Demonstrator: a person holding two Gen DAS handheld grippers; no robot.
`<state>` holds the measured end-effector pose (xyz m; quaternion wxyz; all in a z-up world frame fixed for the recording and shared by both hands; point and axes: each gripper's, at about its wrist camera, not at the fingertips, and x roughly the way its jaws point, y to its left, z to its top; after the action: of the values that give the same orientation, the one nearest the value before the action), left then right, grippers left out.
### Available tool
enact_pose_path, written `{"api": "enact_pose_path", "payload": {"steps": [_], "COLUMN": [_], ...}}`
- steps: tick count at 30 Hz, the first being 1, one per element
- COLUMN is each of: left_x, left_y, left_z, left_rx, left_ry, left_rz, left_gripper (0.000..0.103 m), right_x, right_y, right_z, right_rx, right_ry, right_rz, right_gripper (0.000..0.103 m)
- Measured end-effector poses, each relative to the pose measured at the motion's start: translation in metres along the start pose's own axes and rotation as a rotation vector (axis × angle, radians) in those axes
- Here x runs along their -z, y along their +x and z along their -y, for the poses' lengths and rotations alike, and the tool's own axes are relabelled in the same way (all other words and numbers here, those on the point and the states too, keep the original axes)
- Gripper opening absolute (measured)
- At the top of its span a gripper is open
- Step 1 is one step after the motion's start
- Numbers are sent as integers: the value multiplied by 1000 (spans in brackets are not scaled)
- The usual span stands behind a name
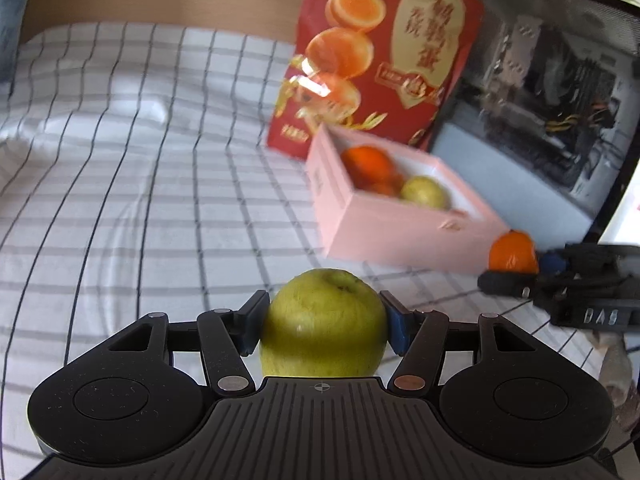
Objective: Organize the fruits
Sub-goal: 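Lift the orange with the right tool while the left tool holds the pear, then lower the pear and orange into the pink box and open both tools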
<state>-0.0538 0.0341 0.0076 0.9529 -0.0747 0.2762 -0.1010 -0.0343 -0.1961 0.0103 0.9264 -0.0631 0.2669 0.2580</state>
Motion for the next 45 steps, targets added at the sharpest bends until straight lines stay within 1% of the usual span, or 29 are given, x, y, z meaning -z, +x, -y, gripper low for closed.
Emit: {"api": "enact_pose_path", "payload": {"steps": [2, 4, 7, 9, 11, 12, 14, 16, 17, 20, 23, 24, 29, 35, 37, 41, 45], "left_x": [-16, -40, -81, -108, -126, -135, -144, -143, -140, -130, -119, -117, -116, -127, -129, -125, -116], "left_y": [-2, -8, -10, 0, 23, 36, 65, 92, 106, 133, 148, 149, 145, 114, 105, 93, 87], "left_z": [10, 21, 41, 51, 56, 59, 65, 67, 66, 58, 51, 51, 55, 61, 63, 64, 60], "left_rx": [13, 40, 89, 136, 171, 175, 149, 115, 103, 83, 44, 32, -18, -28, -37, -75, -81], "left_ry": [20, 34, 56, 38, 19, 14, 20, 32, 27, -1, 12, 23, 95, 157, 175, 199, 200], "left_rz": [28, 82, 160, 168, 140, 118, 66, 2, -33, -106, -135, -131, -67, 61, 85, 102, 94], "left_gripper": [65, 65, 65, 65, 65, 65, 65, 65, 65, 65, 65, 65, 62, 62, 62, 62, 62], "right_x": [-14, -34, -76, -108, -139, -151, -172, -184, -188, -192, -188, -188, -183, -180, -179, -175, -165], "right_y": [-11, -25, -48, -58, -59, -57, -46, -31, -25, -8, 1, 3, 6, 13, 19, 38, 75], "right_z": [3, 8, 17, 25, 33, 37, 46, 53, 55, 58, 61, 60, 53, 52, 53, 60, 70], "right_rx": [19, 53, 99, 133, 168, 186, 233, 275, 283, 283, 276, 275, 282, 276, 275, 259, 252], "right_ry": [-2, -3, 1, 17, 31, 37, 52, 71, 74, 90, 107, 108, 81, 81, 90, 132, 191], "right_rz": [37, 81, 164, 198, 223, 228, 224, 201, 188, 158, 136, 130, 120, 96, 87, 51, -24], "right_gripper": [48, 48, 48, 48, 48, 48, 48, 48, 48, 48, 48, 48, 48, 48, 48, 48, 48]}}
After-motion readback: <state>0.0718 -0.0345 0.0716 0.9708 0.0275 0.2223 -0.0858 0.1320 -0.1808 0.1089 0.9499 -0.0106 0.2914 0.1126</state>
